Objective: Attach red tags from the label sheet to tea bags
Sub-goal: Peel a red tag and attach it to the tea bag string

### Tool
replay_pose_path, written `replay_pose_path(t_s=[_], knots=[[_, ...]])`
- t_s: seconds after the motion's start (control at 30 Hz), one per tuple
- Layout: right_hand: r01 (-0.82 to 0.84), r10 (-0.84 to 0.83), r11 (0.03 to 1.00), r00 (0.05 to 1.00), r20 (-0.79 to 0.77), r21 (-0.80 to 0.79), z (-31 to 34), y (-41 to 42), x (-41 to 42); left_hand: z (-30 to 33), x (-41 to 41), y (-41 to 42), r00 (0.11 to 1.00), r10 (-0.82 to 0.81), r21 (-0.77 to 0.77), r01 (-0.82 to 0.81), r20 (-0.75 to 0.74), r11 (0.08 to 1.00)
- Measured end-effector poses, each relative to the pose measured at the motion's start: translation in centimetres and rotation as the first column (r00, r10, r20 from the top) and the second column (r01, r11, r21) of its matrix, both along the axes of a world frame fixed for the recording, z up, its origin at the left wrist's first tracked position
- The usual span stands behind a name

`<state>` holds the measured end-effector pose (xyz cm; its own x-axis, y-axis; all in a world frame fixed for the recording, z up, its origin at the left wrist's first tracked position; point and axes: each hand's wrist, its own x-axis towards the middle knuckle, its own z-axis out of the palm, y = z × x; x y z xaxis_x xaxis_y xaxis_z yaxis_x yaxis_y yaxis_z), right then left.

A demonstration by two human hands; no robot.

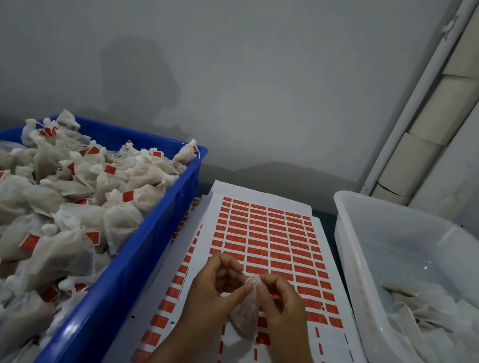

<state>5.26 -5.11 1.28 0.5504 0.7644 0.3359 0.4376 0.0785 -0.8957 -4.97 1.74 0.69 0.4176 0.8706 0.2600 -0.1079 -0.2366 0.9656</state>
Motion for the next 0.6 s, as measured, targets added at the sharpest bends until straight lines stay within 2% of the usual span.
replay_pose_path(t_s=[0.2, 0.37, 0.6], knots=[[0.002, -0.004, 0.998, 1.000, 0.029, 0.065, -0.09, 0.01, -0.34, -0.05, 0.07, 0.09, 0.998, 0.053, -0.011, -0.053, 0.013, 0.999], [-0.047, 0.043, 0.997, 0.997, 0.067, 0.055, -0.08, -0.28, -0.72, -0.30, 0.10, 0.26, 0.994, 0.112, -0.009, -0.112, -0.016, 0.994], [-0.131, 0.116, 0.989, 0.976, 0.183, 0.070, 0.51, -0.56, -0.68, -0.25, -0.16, 0.23, 0.994, 0.083, 0.152, -0.071, -0.072, 0.986]])
